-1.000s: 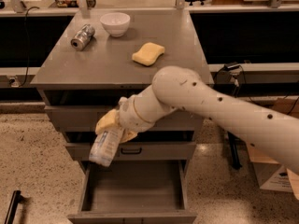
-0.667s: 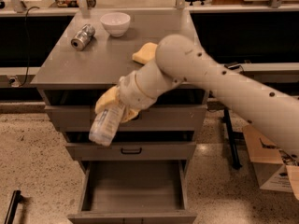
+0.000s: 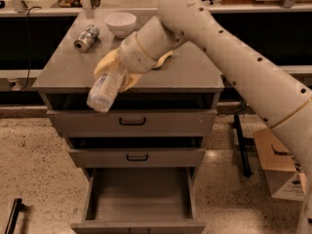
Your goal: Pick blue plastic bottle from bottom drawer and place on counter
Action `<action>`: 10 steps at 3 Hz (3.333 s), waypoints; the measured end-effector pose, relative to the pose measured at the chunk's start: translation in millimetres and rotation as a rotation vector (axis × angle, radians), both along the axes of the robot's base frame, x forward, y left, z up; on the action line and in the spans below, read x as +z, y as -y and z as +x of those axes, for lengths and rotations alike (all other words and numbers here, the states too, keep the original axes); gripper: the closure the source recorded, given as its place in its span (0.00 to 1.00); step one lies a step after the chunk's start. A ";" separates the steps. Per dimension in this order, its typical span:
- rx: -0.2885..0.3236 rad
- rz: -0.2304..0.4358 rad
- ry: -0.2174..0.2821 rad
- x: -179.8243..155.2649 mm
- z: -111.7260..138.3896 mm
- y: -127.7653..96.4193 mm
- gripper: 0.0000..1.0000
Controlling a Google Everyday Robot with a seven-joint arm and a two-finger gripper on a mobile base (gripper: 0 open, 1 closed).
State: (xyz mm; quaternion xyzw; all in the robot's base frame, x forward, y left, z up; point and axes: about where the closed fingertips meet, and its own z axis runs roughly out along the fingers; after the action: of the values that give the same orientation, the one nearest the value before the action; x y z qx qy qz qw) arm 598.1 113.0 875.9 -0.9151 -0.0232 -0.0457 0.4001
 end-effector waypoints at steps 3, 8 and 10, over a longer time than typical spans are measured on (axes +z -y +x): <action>-0.245 0.134 -0.058 28.9 108.8 -20.8 1.00; -0.377 0.155 -0.185 -4.5 142.6 -11.2 0.25; -0.398 0.132 -0.175 7.8 146.1 -0.5 0.09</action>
Offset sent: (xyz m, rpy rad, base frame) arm 0.1204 0.0265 0.0524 0.1707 0.0330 -0.2520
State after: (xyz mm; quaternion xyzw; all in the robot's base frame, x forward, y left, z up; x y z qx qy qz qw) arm 744.1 113.6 883.7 -0.8738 0.1956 -0.0456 0.4428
